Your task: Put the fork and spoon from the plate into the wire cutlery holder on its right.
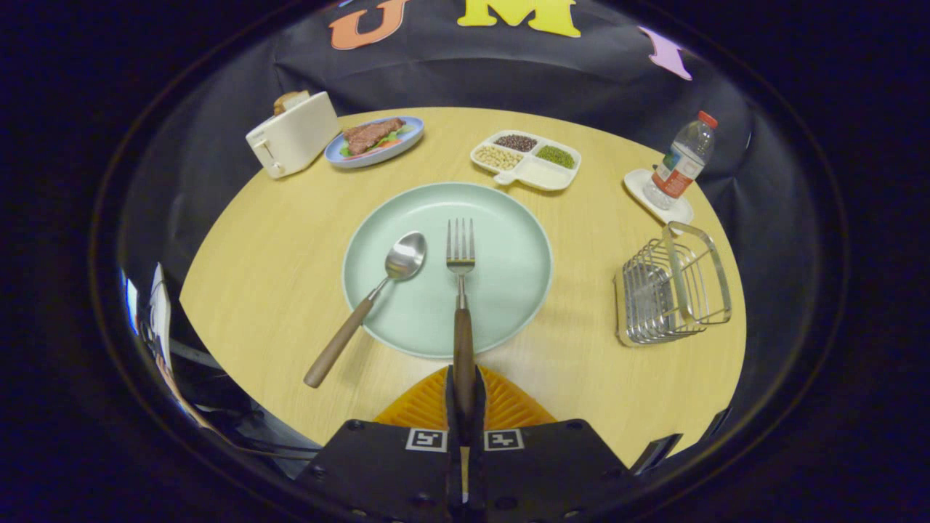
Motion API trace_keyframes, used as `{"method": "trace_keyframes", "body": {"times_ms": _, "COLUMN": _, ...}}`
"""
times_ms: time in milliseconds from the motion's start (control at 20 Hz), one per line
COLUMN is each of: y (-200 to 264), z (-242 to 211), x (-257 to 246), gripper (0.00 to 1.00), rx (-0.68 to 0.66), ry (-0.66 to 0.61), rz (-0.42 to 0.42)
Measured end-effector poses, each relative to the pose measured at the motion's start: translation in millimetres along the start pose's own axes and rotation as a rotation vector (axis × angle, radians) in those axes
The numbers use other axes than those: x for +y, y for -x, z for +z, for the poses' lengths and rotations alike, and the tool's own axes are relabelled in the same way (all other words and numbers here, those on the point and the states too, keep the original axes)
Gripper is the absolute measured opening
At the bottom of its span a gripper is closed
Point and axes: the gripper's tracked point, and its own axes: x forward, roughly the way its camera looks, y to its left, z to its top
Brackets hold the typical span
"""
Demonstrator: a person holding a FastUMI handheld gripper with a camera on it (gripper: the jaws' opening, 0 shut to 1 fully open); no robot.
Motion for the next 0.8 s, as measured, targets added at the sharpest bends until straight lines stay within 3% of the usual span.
{"method": "trace_keyframes", "body": {"times_ms": 250, "y": 44.0, "z": 4.3, "x": -27.0, "gripper": 0.04, "rx": -0.053, "ry": 0.000, "rz": 0.024}}
{"method": "trace_keyframes", "body": {"times_ms": 800, "y": 99.9, "z": -7.4, "x": -152.9, "gripper": 0.04, "rx": -0.143, "ry": -0.113, "rz": -0.099}}
